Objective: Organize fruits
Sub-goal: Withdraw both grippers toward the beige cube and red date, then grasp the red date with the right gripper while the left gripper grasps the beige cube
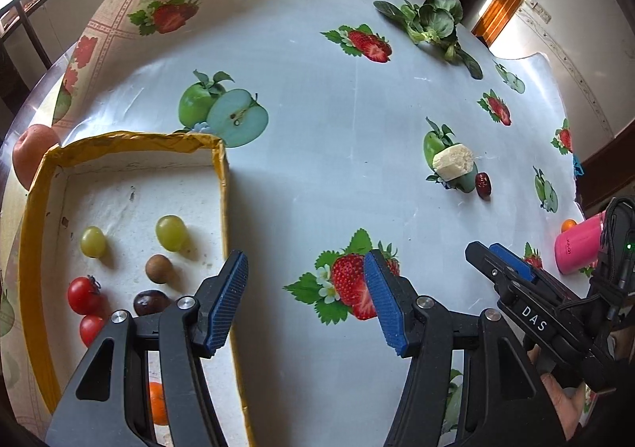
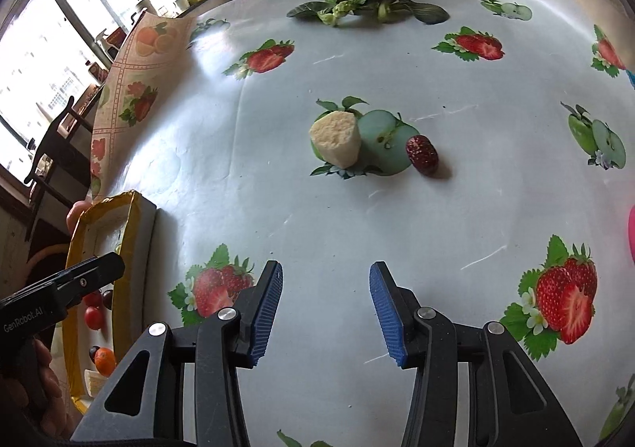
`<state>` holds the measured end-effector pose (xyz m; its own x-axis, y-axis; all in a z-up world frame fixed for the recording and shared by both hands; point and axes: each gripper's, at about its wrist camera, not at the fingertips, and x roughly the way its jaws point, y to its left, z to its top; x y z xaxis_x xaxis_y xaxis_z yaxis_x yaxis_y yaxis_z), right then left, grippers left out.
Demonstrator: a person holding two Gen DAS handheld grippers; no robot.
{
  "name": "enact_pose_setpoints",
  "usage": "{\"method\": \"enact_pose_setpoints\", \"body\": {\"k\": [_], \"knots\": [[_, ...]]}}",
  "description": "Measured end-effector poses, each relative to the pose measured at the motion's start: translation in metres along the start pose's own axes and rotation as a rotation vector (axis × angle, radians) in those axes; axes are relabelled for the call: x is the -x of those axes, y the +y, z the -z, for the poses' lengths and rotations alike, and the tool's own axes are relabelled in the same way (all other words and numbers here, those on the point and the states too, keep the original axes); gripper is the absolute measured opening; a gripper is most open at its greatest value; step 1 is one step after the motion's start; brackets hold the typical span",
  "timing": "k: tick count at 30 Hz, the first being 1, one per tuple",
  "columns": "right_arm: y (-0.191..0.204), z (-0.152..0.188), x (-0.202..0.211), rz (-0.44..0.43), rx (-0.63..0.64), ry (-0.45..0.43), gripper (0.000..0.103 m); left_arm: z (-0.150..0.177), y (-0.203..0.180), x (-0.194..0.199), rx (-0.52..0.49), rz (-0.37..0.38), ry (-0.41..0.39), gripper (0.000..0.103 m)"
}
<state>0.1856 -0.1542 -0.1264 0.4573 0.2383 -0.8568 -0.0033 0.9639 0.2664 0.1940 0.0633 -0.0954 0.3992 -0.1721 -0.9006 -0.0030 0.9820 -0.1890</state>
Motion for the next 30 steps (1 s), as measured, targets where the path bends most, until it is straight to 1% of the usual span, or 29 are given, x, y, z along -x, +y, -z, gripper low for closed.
{"method": "enact_pose_setpoints", "body": {"k": [5,11,17,19,21,28,30], "knots": [[-0.022,-0.015,-0.004,0.023,-0.012,-0.019,0.048,-0.008,-0.027,-0.014,-0.031,0.017,0.014,0.059],[-0.041,-0.034,-0.012,0.048,-0.026,-0.039,0.048,-0.020,-0.049,-0.033,-0.029,0.057,0.026,0.059],[-0.048,-0.050,-0.032,0.053,-0.004,-0.040,0.046,-0.031,-0.079,-0.057,-0.066,0.094,0.060,0.060],[-0.049,-0.054,-0.036,0.057,0.018,-0.046,0.041,-0.035,-0.087,-0.063,-0.073,0.102,0.066,0.060],[-0.053,-0.056,-0.035,0.053,0.018,-0.043,0.021,-0.038,-0.095,-0.069,-0.078,0.114,0.070,0.060],[-0.079,-0.038,-0.003,0.017,-0.051,-0.085,0.020,-0.057,-0.121,-0.092,-0.066,0.156,0.066,0.059],[-0.082,-0.032,0.003,0.001,-0.071,-0.086,0.020,-0.064,-0.129,-0.098,-0.068,0.138,0.058,0.060]]}}
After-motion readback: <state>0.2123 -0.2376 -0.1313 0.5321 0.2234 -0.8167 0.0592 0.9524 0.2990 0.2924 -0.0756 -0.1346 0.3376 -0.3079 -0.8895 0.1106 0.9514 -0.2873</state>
